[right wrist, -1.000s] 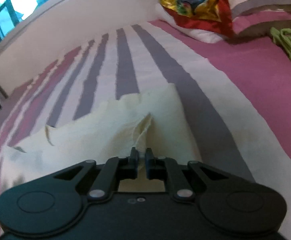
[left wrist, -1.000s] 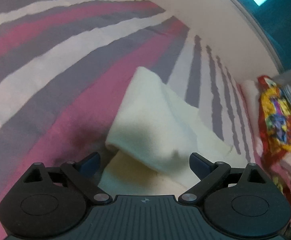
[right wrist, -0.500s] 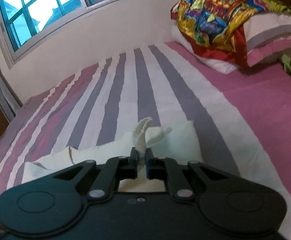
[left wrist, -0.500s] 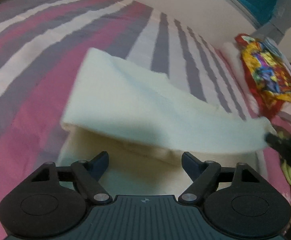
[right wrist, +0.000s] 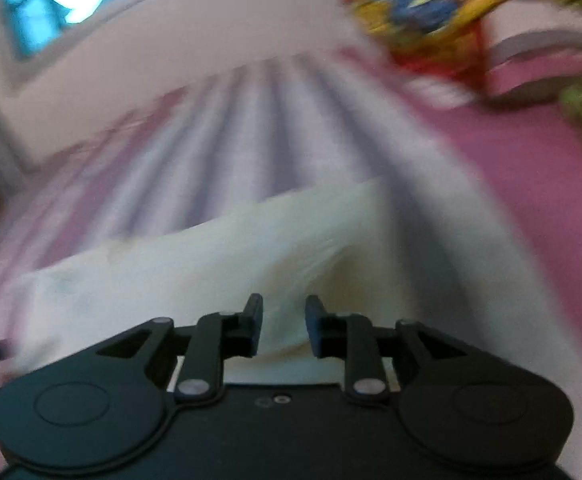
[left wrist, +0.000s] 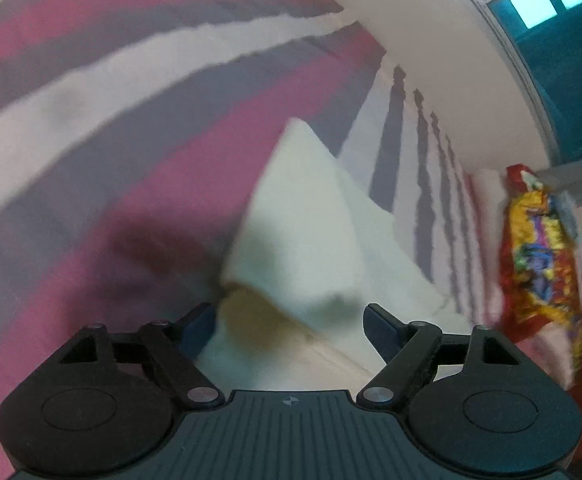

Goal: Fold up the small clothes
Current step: 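Lift the folded sweater side with the right gripper and fold it over the body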

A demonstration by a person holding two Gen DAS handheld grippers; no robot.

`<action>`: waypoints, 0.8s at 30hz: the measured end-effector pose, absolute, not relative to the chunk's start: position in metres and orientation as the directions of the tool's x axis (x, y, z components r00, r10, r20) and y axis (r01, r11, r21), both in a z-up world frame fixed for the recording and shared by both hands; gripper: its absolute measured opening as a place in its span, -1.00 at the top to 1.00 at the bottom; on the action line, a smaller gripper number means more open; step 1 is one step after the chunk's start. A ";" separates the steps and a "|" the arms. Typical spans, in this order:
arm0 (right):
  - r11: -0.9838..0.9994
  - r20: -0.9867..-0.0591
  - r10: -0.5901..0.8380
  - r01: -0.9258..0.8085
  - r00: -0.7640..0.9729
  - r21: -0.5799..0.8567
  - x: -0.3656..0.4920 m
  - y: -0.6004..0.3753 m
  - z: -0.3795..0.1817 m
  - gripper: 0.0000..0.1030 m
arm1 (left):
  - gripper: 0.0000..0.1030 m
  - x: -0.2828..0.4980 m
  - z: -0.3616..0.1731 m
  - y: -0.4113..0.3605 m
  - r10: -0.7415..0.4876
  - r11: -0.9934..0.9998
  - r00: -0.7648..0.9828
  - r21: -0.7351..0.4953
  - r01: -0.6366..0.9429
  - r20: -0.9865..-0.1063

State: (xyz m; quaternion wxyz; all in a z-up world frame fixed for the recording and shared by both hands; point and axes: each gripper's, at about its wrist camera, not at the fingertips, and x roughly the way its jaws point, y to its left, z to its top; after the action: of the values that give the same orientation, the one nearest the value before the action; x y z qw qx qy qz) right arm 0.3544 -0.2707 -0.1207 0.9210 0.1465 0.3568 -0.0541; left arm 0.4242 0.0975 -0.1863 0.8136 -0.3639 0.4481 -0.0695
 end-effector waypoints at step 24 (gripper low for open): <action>0.958 -0.686 0.286 -0.209 0.668 0.196 0.400 -0.089 -0.157 0.57 | -0.56 0.422 -0.169 0.115 -0.455 0.686 0.612 -0.693 -0.222 -0.647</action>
State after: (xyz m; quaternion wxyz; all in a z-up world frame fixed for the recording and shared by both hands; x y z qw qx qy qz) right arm 0.4002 -0.0893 -0.1571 0.9120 0.0505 0.3838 0.1358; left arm 0.4219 0.1153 -0.1688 0.8088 -0.3895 0.4347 -0.0720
